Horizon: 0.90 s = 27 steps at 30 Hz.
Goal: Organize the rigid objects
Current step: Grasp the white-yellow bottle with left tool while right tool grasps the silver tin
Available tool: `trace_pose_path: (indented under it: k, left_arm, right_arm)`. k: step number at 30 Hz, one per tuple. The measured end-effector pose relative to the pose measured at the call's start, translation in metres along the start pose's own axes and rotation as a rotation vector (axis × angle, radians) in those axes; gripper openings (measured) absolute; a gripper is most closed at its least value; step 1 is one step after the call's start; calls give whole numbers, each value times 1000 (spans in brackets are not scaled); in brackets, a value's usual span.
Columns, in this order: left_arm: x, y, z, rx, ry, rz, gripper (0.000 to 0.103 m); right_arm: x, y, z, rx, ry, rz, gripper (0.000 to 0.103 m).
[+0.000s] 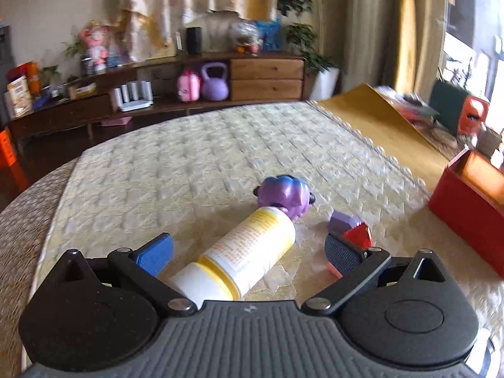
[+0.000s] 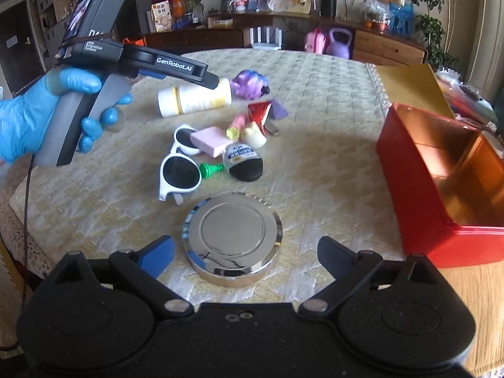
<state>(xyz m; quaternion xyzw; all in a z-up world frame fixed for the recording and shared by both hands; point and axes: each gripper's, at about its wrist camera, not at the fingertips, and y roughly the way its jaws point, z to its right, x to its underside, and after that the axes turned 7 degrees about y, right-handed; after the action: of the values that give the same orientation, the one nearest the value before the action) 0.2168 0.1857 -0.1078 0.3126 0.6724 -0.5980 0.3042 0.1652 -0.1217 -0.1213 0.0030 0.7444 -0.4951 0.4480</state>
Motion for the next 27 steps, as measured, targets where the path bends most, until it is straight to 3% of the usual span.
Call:
trace_pose_path:
  k: [10,17,27]
  left_arm:
    - [9,33,-4,31,15,-59,103]
    - [10,39,-2,22,27,-48,102]
    - [10,35,-8,11,8,-33,72]
  right_arm:
    - [3,22,-6,-22,-15,-27,97]
    - [1,25,-9,-8,-32,-9,93]
    - [2,22,-10,1,-35,13,77]
